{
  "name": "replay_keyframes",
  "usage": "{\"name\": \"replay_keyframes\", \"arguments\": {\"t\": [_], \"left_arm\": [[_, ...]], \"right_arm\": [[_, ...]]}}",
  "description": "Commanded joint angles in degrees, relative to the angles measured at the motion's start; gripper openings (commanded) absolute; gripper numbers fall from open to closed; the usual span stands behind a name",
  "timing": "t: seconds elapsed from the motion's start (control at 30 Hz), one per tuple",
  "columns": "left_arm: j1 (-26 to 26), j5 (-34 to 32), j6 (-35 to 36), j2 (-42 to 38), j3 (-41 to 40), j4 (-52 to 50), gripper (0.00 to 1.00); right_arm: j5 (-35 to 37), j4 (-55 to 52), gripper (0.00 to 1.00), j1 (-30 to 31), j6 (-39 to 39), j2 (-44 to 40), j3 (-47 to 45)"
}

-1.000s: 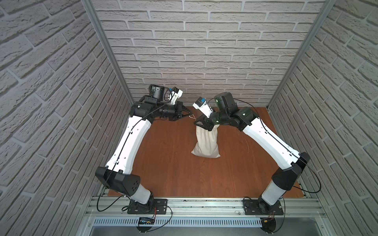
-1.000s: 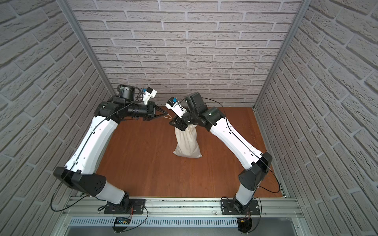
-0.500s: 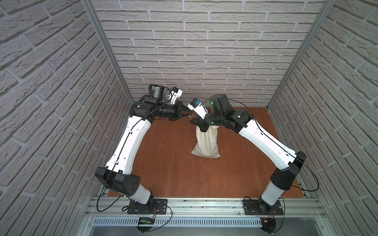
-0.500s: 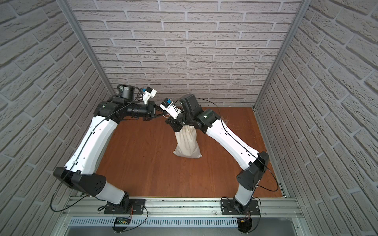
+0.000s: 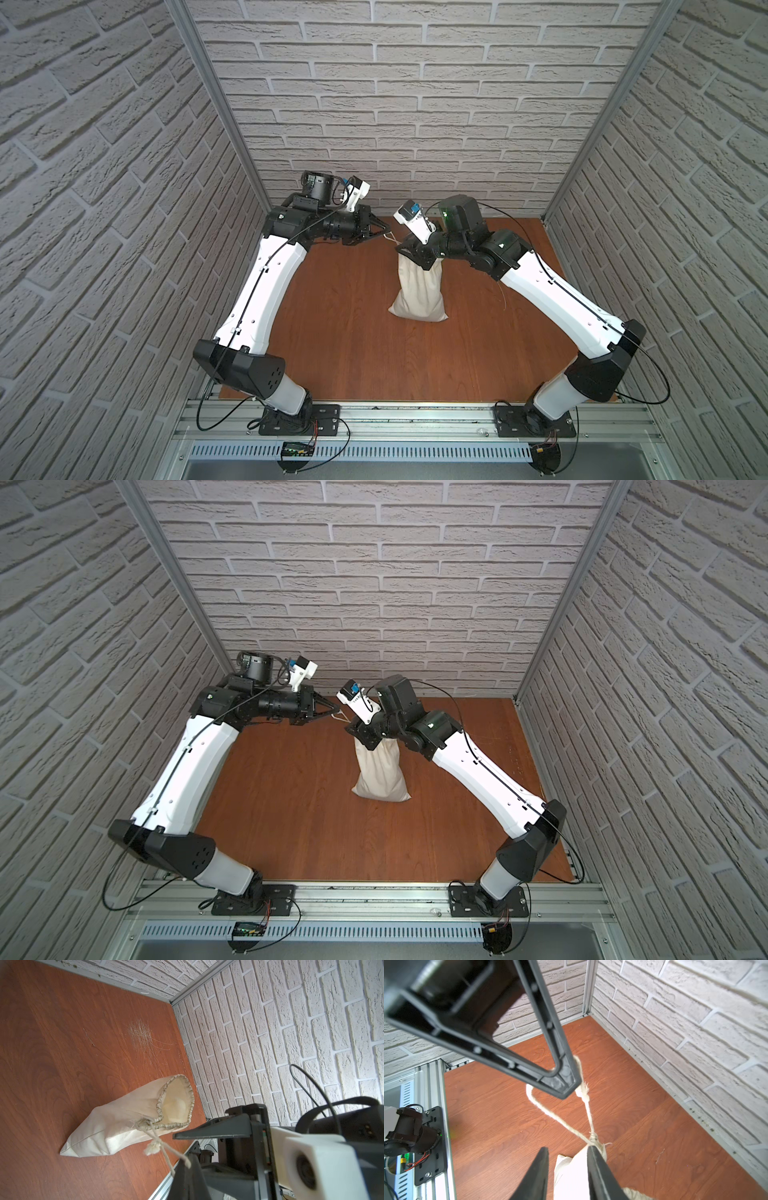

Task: Close the soil bag
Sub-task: Frap the soil bag at the center of the board.

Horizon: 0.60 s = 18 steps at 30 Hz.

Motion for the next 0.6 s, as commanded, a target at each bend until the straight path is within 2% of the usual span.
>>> {"name": "replay_keyframes", "arguments": {"t": [0.0,0.13,0.3,0.37,0.43,0.57], "left_arm": [[0.5,0.5,-0.5,-0.2,1.0,2.4,0.00],[0.5,0.5,-0.6,0.0,1.3,2.4,0.00],[0.5,0.6,-0.7,0.2,1.9,2.4,0.00],[0.4,0.6,-1.0,0.3,2.3,2.4,0.00],[0.4,0.7,-1.3,0.3,2.9,2.5,0.00],[0.5,0.4,-1.9,0.4,3.4,3.2,0.00]], "right_arm": [[0.3,0.1,0.39,0.3,-2.0,1.3,2.6],[-2.3,-4.7,0.41,0.3,-3.3,7.0,9.3],[0.1,-3.2,0.38,0.2,-3.1,10.7,12.3],[1.4,-3.7,0.32,0.3,-2.9,12.3,14.0],[2.7,-3.9,0.20,0.3,-2.7,13.5,15.1],[6.4,-2.6,0.10,0.3,-2.3,13.7,14.4]]}}
